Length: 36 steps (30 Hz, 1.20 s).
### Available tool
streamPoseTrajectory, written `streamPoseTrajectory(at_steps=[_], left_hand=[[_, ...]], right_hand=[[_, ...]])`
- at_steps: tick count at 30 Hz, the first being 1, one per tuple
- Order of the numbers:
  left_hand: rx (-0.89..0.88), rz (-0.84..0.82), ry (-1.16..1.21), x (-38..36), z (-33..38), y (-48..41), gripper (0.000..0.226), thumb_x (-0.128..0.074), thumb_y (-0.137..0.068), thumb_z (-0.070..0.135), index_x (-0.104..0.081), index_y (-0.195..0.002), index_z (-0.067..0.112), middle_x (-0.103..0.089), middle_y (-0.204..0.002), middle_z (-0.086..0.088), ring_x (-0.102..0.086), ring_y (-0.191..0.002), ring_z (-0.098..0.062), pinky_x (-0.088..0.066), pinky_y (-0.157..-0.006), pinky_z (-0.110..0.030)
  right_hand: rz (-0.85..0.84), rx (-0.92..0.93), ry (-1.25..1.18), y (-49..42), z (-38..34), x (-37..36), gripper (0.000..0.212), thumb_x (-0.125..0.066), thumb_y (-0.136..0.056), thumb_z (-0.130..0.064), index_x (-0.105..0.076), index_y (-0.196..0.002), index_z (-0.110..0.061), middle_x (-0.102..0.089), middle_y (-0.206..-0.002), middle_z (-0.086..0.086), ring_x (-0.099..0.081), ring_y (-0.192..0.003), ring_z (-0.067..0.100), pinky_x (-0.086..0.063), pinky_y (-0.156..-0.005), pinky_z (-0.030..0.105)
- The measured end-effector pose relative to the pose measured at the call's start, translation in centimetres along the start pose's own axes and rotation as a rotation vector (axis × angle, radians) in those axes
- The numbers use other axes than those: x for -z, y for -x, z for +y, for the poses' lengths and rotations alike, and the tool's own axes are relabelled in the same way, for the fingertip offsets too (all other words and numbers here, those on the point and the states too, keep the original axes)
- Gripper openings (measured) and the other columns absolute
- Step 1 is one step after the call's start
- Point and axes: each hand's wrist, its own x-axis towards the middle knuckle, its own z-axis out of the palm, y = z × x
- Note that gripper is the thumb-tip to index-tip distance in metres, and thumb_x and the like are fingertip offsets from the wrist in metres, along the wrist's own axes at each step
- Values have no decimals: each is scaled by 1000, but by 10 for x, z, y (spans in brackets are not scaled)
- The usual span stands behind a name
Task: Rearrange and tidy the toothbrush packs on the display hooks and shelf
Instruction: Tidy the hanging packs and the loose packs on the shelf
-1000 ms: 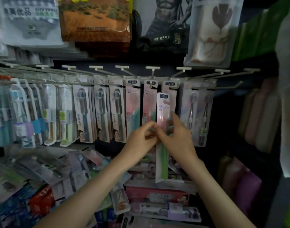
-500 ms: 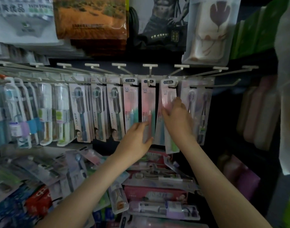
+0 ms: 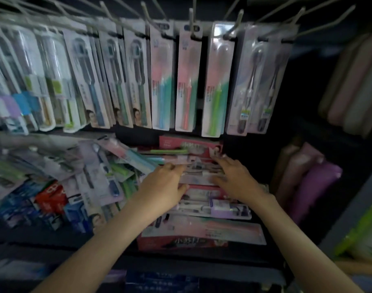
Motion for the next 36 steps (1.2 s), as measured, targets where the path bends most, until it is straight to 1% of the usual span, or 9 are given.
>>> streamPoseTrajectory(at_steps=[3,8,13,18,20,25,29,33,36], left_hand=[[50,76,63,-7,5,4,45,-50,-96,36,-40,-139,28,-47,-137,2,-52,-112,-19,-42,-75,-26],[165,209,177,-26,15,15,45,-52,-95,30,-42,-139,26,-52,-130,-4,-52,-115,-24,-45,-88,-35],[226,216,142,-41,16,16,49,-52,-95,27,-38,-142,24,-50,-133,-7,-47,-120,-25,-41,-95,-36],[268,255,169,-37,19,13,51,-51,-95,27,-34,-143,19,-46,-136,-7,-46,-121,-25,-38,-95,-35],[279,273,244,-35,25,10,53,-52,-95,29,-32,-142,18,-46,-135,-6,-48,-120,-24,-39,-94,-34],[208,330,571,-34,42,3,60,-58,-92,31,-31,-144,18,-48,-138,0,-46,-125,-16,-35,-98,-22],[69,480,656,-29,52,0,52,-61,-91,24,-39,-138,18,-58,-110,7,-59,-100,-7,-46,-84,-19],[-119,716,788,-10,55,-5,52,-56,-92,24,-35,-138,14,-59,-107,7,-58,-92,9,-44,-81,-6],[-200,877,773,14,53,-22,46,-49,-97,23,-33,-139,13,-59,-110,3,-55,-98,10,-41,-85,-5]], right_hand=[[16,16,16,2,2,-3,65,-48,-95,-38,-16,-150,-26,-18,-156,7,-18,-141,25,-21,-112,35],[-62,16,57,10,-4,1,69,-53,-91,-47,-20,-148,-29,-17,-156,-3,-18,-137,20,-17,-105,32],[-38,-18,35,16,-5,6,72,-61,-84,-49,-28,-146,-31,-28,-149,-2,-21,-130,20,-17,-99,30],[82,-123,37,31,6,17,72,-67,-74,-54,-41,-138,-32,-32,-109,-5,-28,-116,19,-18,-88,29],[117,-146,30,35,9,21,66,-70,-73,-50,-48,-131,-27,-31,-104,-7,-30,-114,18,-21,-90,29],[180,-85,-234,43,10,26,52,-75,-71,-32,-57,-117,-18,-40,-102,-5,-43,-106,16,-38,-91,28],[255,2,-327,53,9,30,55,-76,-72,-21,-56,-123,-14,-42,-104,-4,-46,-107,17,-32,-90,18],[376,60,-429,67,17,42,58,-76,-72,-24,-53,-124,-21,-42,-103,-16,-48,-102,6,-33,-88,8],[529,93,-546,72,12,48,49,-75,-73,-24,-49,-113,-33,-45,-106,-14,-48,-95,-6,-34,-82,3]])
